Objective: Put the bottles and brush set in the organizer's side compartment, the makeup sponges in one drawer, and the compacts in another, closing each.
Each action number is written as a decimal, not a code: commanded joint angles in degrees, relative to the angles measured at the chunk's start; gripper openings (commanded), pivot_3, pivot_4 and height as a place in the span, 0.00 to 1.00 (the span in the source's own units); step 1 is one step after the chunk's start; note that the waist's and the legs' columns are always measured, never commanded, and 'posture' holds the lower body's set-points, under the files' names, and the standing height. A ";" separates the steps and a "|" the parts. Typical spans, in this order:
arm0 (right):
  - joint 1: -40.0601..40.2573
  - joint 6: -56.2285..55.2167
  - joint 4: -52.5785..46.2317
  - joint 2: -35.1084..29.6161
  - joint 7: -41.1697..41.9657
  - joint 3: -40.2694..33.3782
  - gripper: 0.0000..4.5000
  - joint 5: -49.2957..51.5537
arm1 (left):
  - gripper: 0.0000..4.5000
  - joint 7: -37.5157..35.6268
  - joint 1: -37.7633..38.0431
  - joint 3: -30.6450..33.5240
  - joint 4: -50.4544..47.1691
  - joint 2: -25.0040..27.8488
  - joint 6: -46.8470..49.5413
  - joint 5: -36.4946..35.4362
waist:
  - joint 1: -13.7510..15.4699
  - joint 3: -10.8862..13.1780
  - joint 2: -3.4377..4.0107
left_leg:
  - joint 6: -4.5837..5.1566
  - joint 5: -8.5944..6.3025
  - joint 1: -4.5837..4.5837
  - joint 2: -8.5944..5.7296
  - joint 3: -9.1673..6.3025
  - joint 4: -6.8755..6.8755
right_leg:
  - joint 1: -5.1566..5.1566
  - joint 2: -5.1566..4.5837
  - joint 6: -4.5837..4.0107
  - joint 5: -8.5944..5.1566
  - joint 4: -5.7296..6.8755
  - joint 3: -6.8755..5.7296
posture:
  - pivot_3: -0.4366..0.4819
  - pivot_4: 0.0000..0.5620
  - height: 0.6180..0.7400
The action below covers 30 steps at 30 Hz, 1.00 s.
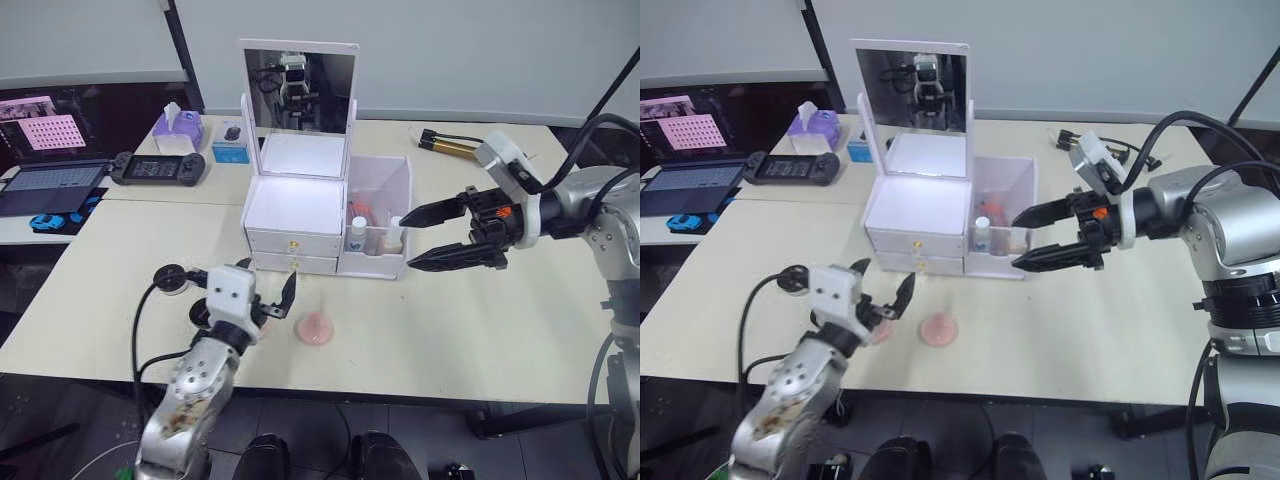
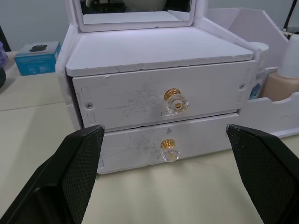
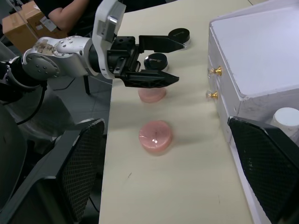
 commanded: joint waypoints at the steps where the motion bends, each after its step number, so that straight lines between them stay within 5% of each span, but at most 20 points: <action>1: -0.04 0.60 -3.33 -1.41 0.25 -1.31 1.00 0.92 | 1.00 2.43 -2.63 -1.52 3.70 -2.61 -4.84 3.93 | 0.01 0.00 0.00 | 0.00 0.00 0.00 0.02 -0.01 0.00 | 0.00 0.02 0.00 0.00 0.00 -0.01 | 0.48 0.27 0.88; 12: 0.08 5.46 -9.15 -2.75 -3.14 -2.74 1.00 3.43 | 1.00 4.01 -9.34 -2.34 16.46 -8.91 -12.34 7.79 | 0.18 0.00 0.00 | 0.00 0.00 -0.03 0.00 -0.05 0.03 | 0.01 -0.01 0.00 0.00 0.01 -0.05 | 0.48 0.27 0.88; 17: -0.02 6.26 -9.80 -3.37 -4.22 -3.20 1.00 4.27 | 0.69 3.52 -10.90 -2.79 19.04 -11.26 -13.90 7.64 | 0.20 0.01 -0.02 | 0.00 0.00 -0.06 -0.02 -0.05 0.04 | 0.00 -0.01 0.01 0.00 0.01 -0.08 | 0.48 0.27 0.88; 21: -0.12 6.23 -9.91 -3.79 -4.50 -3.10 1.00 4.46 | 0.69 2.87 -11.09 -2.37 19.61 -11.89 -15.82 7.41 | 0.24 0.01 -0.02 | 0.00 0.00 -0.07 -0.02 -0.05 0.06 | 0.00 -0.01 0.01 0.00 0.02 -0.10 | 0.48 0.27 0.88; 23: -0.20 6.04 -9.81 -3.88 -4.62 -2.90 1.00 4.23 | 0.61 2.39 -11.06 -2.71 19.56 -12.18 -16.22 7.34 | 0.24 0.01 -0.02 | 0.00 0.00 -0.07 -0.02 -0.04 0.07 | 0.00 -0.02 0.02 0.01 0.01 -0.10 | 0.48 0.27 0.88; 30: -0.86 6.11 -9.91 -3.78 -5.18 -2.46 1.00 4.03 | 0.13 1.32 -10.92 -2.31 20.06 -13.10 -17.50 6.56 | 0.25 0.01 -0.02 | 0.00 0.00 -0.10 -0.02 -0.05 0.08 | 0.00 -0.02 0.02 0.01 0.00 -0.11 | 0.48 0.27 0.88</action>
